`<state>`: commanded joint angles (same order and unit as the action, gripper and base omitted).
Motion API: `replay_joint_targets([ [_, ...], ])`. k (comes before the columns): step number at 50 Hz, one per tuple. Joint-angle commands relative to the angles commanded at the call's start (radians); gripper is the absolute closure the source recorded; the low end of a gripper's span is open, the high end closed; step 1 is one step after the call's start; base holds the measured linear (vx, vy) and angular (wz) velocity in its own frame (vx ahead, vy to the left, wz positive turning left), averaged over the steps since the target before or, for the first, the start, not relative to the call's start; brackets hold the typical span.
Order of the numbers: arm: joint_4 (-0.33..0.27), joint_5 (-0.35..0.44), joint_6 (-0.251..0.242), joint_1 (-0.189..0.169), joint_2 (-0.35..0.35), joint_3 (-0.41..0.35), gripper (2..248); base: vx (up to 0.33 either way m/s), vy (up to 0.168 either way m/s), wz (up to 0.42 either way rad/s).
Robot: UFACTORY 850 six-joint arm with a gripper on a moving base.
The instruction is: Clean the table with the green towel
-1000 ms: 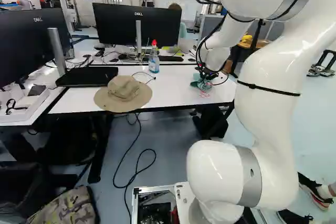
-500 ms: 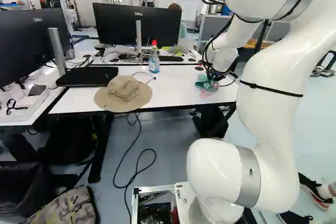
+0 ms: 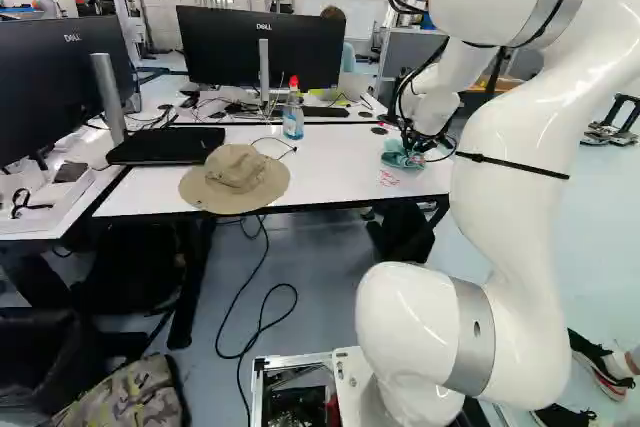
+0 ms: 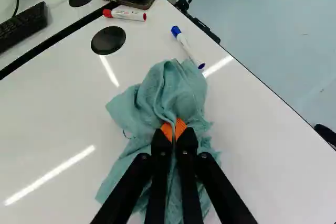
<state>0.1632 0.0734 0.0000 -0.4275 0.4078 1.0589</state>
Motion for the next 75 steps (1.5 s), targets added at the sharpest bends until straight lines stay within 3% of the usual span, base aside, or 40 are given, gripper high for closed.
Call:
replay_joint_targets([
  [29, 0.0, 0.0, 0.0, 0.056, 0.079, 0.103, 223, 0.0, 0.0, 0.0],
  [47, 0.0, 0.0, 0.0, 0.098, 0.038, 0.049, 223, 0.0, 0.0, 0.0],
  [75, 0.0, 0.0, 0.0, 0.135, -0.076, -0.096, 223, 0.0, 0.0, 0.0],
])
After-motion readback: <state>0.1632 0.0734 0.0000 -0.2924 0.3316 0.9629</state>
